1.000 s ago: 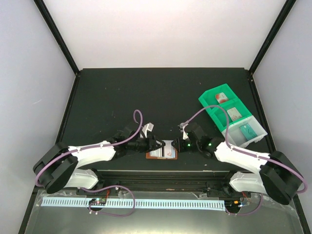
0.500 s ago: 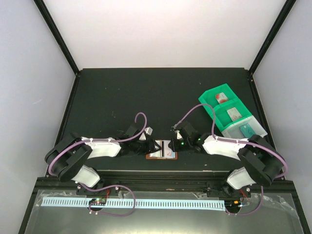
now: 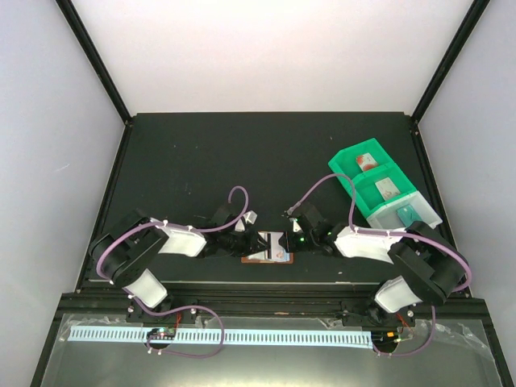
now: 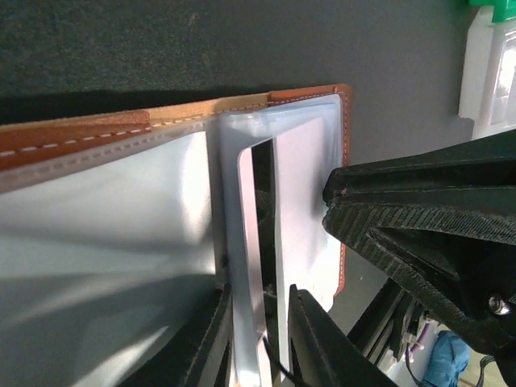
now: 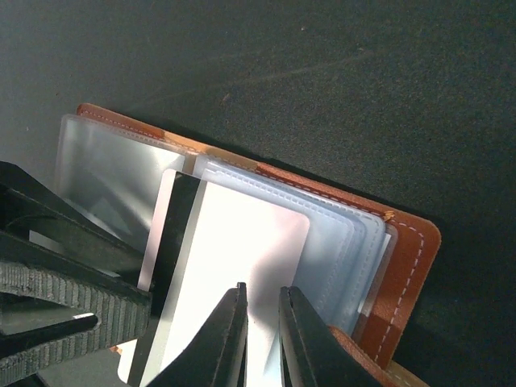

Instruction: Take the credit cards out of the card holder

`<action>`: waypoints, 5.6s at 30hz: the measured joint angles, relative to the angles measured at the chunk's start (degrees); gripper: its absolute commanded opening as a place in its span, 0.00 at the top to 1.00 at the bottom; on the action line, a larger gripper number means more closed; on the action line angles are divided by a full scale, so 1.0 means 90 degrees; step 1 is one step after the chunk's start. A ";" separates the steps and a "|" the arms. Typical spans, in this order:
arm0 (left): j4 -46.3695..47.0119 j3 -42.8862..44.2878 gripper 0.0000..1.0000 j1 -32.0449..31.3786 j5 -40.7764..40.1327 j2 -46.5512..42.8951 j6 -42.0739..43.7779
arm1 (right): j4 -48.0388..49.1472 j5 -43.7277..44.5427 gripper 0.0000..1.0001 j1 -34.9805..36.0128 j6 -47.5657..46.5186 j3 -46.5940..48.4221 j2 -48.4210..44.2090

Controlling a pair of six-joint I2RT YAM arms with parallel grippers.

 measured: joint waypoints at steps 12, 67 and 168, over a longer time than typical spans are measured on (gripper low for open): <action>0.0420 -0.0002 0.98 0.0005 0.0202 0.0039 -0.0151 | 0.0231 0.0061 0.85 0.0002 0.0005 -0.0141 -0.0051; -0.1613 -0.1103 0.98 0.1440 0.0075 -0.5564 -0.2812 | 0.2521 0.1438 0.65 0.1838 -0.7580 -0.1093 -0.2650; -0.3186 0.0199 0.01 0.1671 -0.0163 -0.6870 0.1923 | -0.0372 0.3300 0.99 0.2518 -0.3293 0.1144 -0.3004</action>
